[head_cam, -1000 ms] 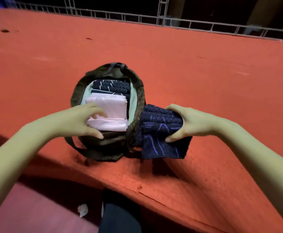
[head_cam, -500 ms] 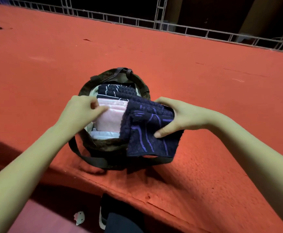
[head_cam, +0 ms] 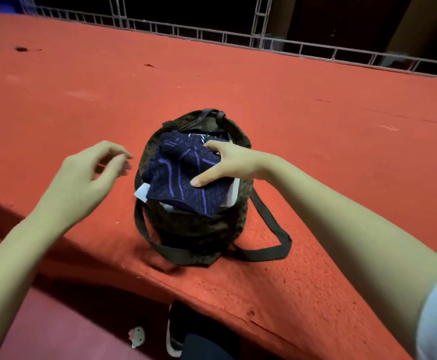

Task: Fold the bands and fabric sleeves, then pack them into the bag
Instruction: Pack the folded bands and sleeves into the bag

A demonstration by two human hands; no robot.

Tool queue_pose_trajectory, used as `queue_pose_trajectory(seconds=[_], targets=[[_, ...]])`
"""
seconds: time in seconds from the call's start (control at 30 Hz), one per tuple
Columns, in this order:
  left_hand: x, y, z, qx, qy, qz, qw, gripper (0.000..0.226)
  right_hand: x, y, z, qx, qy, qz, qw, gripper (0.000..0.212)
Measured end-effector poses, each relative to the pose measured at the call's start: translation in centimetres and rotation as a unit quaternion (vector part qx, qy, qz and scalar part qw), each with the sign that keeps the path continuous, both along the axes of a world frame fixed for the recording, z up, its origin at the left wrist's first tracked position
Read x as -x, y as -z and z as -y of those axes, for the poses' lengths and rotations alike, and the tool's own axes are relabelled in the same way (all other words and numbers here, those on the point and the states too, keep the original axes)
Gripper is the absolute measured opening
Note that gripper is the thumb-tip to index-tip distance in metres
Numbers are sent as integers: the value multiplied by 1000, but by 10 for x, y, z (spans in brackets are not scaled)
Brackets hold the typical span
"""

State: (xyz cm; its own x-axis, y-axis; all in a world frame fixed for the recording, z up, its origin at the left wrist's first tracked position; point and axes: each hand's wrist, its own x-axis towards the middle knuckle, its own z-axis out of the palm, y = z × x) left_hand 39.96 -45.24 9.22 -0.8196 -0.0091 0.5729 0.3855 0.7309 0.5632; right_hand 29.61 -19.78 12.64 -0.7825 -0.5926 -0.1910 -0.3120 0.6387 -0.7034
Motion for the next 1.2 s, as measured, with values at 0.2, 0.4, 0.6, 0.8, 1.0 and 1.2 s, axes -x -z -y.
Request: queue_pose_trajectory(seconds=[0.2,0.4,0.6,0.8,1.0,1.2], targets=[[-19,-22,-66,270,120,-157,942,28,-4,1,4,-3,1,-67,998,62],[-18,-3,-100,276,112,52,953,48,1,-1,1,-4,1,-84,996,69],[0,21,-117,424,46,170,888,59,4,6,3,-33,-1,-110,993,80],[-1,23,-117,368,62,222,901,37,2,5,1,-46,1,-126,991,77],[-23,-6,-125,251,170,103,947,41,-7,2,7,-147,-57,-247,956,72],[-16,14,-80,359,173,284,872,31,-12,14,-2,-200,-94,-198,955,86]])
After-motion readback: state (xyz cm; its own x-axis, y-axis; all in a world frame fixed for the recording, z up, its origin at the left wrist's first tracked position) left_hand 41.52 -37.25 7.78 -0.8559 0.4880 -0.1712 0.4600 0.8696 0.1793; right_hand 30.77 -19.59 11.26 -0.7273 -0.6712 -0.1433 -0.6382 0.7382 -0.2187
